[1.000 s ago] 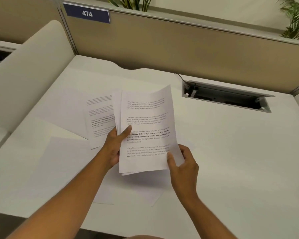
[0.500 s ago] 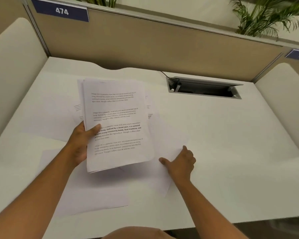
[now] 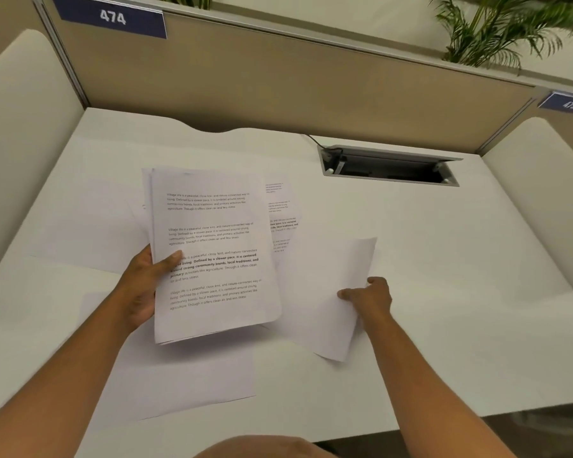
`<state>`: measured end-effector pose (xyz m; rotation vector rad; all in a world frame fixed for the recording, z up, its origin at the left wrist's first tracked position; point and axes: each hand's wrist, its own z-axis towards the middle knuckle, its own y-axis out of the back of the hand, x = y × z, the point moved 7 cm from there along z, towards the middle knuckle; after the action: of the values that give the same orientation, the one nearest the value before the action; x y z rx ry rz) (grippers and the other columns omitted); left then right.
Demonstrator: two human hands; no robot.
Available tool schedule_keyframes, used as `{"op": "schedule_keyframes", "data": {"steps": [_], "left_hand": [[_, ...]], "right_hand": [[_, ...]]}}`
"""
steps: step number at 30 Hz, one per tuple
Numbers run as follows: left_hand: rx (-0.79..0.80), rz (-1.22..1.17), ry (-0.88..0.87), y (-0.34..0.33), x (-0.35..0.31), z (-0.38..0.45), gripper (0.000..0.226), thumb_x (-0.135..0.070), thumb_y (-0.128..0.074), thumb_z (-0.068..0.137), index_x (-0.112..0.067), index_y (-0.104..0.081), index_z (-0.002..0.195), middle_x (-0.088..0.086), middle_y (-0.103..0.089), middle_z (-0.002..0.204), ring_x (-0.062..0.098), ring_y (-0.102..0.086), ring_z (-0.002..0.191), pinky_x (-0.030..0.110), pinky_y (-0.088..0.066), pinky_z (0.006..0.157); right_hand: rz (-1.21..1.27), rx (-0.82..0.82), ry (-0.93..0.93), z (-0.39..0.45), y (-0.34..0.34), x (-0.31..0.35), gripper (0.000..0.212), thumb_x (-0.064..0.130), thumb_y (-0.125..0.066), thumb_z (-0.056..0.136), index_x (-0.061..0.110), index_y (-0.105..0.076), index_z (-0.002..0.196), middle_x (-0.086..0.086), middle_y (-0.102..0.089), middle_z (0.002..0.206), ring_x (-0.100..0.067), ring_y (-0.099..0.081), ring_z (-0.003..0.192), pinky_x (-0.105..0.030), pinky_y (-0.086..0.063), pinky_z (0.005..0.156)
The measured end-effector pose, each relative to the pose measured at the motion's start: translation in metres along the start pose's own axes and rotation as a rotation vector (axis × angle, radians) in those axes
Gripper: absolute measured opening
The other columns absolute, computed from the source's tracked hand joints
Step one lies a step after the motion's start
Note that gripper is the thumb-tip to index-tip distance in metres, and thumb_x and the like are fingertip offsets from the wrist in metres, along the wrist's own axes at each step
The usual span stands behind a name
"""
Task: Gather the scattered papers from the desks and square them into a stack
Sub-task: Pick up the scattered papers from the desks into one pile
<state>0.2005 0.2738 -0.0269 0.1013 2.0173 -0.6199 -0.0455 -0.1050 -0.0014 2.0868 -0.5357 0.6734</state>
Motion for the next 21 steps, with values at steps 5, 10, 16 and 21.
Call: {"op": "schedule_keyframes", "data": {"steps": [5, 10, 16, 21], "left_hand": [[-0.006, -0.002, -0.01, 0.007, -0.005, 0.002, 0.042, -0.014, -0.069, 0.104, -0.025, -0.069, 0.145, 0.01, -0.081, 0.135, 0.033, -0.083, 0.113, 0.048, -0.071, 0.08], [-0.022, 0.004, -0.027, 0.02, -0.016, 0.002, 0.045, -0.019, -0.071, 0.101, -0.029, -0.07, 0.145, 0.009, -0.08, 0.139, 0.034, -0.081, 0.116, 0.05, -0.071, 0.082], [-0.027, -0.036, -0.054, 0.039, -0.021, 0.004, 0.051, -0.021, -0.071, 0.098, -0.029, -0.068, 0.149, 0.007, -0.077, 0.145, 0.033, -0.079, 0.123, 0.051, -0.07, 0.088], [-0.057, -0.052, -0.06, 0.057, -0.019, 0.003, 0.05, -0.019, -0.069, 0.101, -0.03, -0.067, 0.15, 0.007, -0.076, 0.147, 0.033, -0.078, 0.124, 0.052, -0.069, 0.089]], "right_hand": [[0.157, -0.06, 0.127, 0.005, 0.026, 0.035, 0.007, 0.01, -0.08, 0.084, 0.008, -0.074, 0.084, -0.017, -0.078, 0.095, -0.032, -0.074, 0.088, -0.046, -0.063, 0.085], [-0.132, -0.343, 0.652, -0.031, 0.061, 0.15, 0.029, 0.019, -0.059, 0.102, 0.004, -0.07, 0.079, -0.007, -0.067, 0.077, -0.021, -0.057, 0.064, -0.027, -0.042, 0.063], [-0.718, -0.381, 1.013, -0.08, -0.033, 0.228, 0.026, 0.011, -0.048, 0.102, 0.006, -0.074, 0.102, -0.017, -0.066, 0.108, -0.04, -0.067, 0.094, -0.039, -0.044, 0.068], [-0.869, -0.089, 1.008, -0.083, -0.142, 0.195, 0.02, -0.003, -0.055, 0.095, 0.001, -0.071, 0.105, -0.016, -0.063, 0.115, -0.038, -0.067, 0.098, -0.039, -0.041, 0.067]]}}
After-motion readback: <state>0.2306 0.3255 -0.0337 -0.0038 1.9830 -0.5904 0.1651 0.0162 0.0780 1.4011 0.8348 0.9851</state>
